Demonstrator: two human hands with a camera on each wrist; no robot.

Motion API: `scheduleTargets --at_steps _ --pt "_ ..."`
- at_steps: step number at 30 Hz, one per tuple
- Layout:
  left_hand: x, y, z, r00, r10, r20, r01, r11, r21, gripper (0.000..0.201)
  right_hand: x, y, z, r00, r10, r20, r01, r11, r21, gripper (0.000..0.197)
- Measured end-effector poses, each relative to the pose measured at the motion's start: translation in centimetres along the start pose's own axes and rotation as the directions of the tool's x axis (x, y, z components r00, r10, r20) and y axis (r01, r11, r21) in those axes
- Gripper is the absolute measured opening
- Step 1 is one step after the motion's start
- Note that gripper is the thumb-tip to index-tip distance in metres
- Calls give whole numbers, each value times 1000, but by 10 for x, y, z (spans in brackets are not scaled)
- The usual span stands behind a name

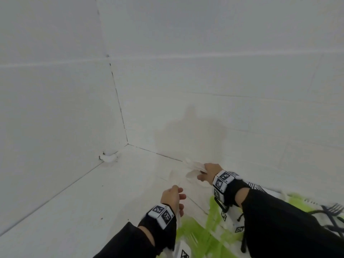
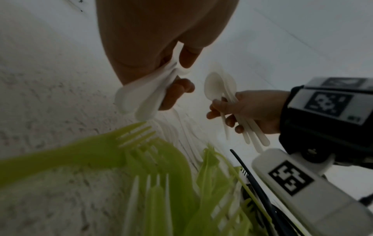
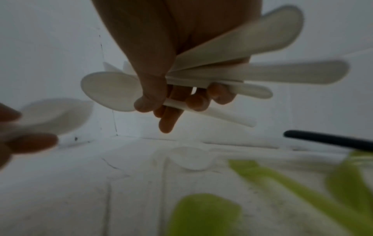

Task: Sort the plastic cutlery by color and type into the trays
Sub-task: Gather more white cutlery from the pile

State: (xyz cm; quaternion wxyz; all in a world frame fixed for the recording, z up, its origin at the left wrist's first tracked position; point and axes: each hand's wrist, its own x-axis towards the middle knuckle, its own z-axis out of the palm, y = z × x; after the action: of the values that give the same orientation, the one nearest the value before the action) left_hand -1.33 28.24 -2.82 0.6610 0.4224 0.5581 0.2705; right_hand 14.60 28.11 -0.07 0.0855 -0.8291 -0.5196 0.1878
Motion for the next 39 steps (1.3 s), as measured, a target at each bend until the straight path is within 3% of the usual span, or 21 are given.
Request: scheduleTargets --at_steps 7,10,14,19,22,25,29,31,33,37,39 --pt "4 -8 4 998 29 -52 -30 999 -26 23 7 -11 19 991 135 -16 -134 987 85 20" --pt "6 -10 4 998 32 -53 -34 999 -28 23 4 -8 27 989 149 -24 -145 982 122 34" --pt "8 -11 5 998 41 -51 -42 999 -25 23 -7 -1 36 987 160 34 -160 987 -1 52" --pt "9 -8 10 998 49 -25 -50 999 -22 22 -13 -3 36 993 99 57 -93 989 -112 40" --pt "7 -5 13 999 49 3 -49 998 -30 20 -17 -2 24 987 126 102 -126 992 1 29" --pt "3 -4 18 998 53 33 -51 997 -51 19 -19 1 15 985 160 60 -171 931 322 18" --pt "-13 -3 24 995 65 76 -57 993 -103 20 -45 -3 16 987 148 61 -147 696 703 14" --pt "-23 -4 26 992 73 105 -59 990 -125 26 -68 -6 21 987 147 71 -145 585 798 13" --pt "-35 -6 29 989 67 133 -48 989 -143 30 -90 -7 26 990 131 52 -115 530 840 16" --pt "-65 -14 34 978 67 196 -41 990 -134 29 -120 2 34 986 138 -95 -22 671 741 26" --pt "-79 -17 36 973 76 217 -49 991 -127 28 -135 7 35 988 112 -111 9 662 749 24"
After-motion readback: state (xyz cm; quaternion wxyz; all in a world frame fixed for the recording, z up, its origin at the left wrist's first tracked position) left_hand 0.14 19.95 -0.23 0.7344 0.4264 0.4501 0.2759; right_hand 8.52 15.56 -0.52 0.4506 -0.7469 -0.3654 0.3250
